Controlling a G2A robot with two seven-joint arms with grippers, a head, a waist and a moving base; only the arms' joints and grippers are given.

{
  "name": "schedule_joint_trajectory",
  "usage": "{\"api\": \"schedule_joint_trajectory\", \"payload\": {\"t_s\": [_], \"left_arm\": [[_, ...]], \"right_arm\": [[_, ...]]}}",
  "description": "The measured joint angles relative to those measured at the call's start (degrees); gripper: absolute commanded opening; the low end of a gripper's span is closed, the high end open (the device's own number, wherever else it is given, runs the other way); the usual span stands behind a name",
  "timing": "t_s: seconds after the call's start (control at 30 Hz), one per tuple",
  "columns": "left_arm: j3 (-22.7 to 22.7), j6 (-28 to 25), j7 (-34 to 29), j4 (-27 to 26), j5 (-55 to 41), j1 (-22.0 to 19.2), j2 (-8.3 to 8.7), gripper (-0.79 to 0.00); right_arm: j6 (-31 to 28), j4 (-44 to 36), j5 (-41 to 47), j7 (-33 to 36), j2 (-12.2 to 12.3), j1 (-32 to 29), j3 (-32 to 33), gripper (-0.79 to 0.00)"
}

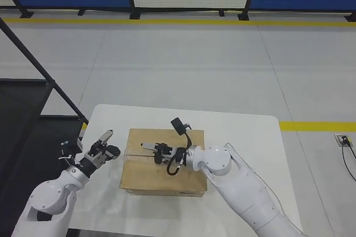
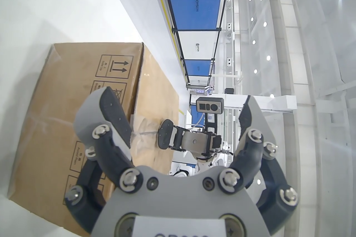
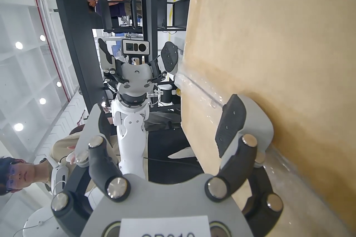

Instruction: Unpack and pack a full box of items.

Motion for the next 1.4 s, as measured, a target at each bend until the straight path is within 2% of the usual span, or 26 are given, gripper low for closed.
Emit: {"api": "schedule_joint_trajectory", "payload": {"t_s": [0.67,1.07,1.23,1.4], "left_arm": [[0.29,0.19,-0.01,0.44,0.11,-1.31,0.08,0.000],[-0.15,-0.26,-0.24,1.25,-0.58,-1.46,0.16,0.000],[-0.56,-0.46,-0.21,1.25,-0.96,-1.27,0.21,0.000],[-1.53,-1.10,-0.06,1.10,-1.65,-0.27,0.30,0.000]], "right_arm": [[10.88,-15.27,-7.87,0.91,4.70,-12.05,11.64,0.000],[12.52,-25.13,-8.61,-0.24,6.68,-20.00,18.02,0.000],[9.50,-25.85,-7.25,-0.99,6.59,-20.14,16.83,0.000],[8.89,-21.31,-6.06,-0.70,5.70,-15.30,12.40,0.000]]}}
